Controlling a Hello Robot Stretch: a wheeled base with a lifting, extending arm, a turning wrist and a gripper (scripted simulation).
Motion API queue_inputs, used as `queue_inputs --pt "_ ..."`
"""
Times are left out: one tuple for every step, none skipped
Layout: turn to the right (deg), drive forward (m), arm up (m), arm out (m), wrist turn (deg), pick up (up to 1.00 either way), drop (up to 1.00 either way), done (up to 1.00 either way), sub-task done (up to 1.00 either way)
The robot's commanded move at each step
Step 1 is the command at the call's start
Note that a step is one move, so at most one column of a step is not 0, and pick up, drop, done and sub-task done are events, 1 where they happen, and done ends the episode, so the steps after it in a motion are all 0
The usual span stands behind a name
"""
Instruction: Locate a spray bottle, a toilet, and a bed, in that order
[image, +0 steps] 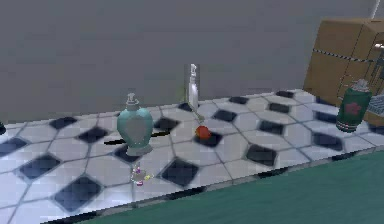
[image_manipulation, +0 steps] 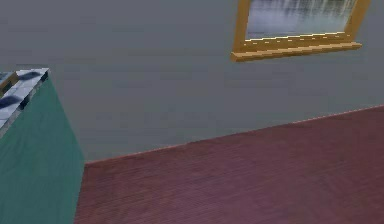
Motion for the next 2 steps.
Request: queue_inputs --pt "-45.0 0.00 0.00 0.00 0.0 0.00 0.00 0.00 0.00" --pt "-45.0 0.00 0.00 0.00 0.0 0.00 0.00 0.00 0.00"
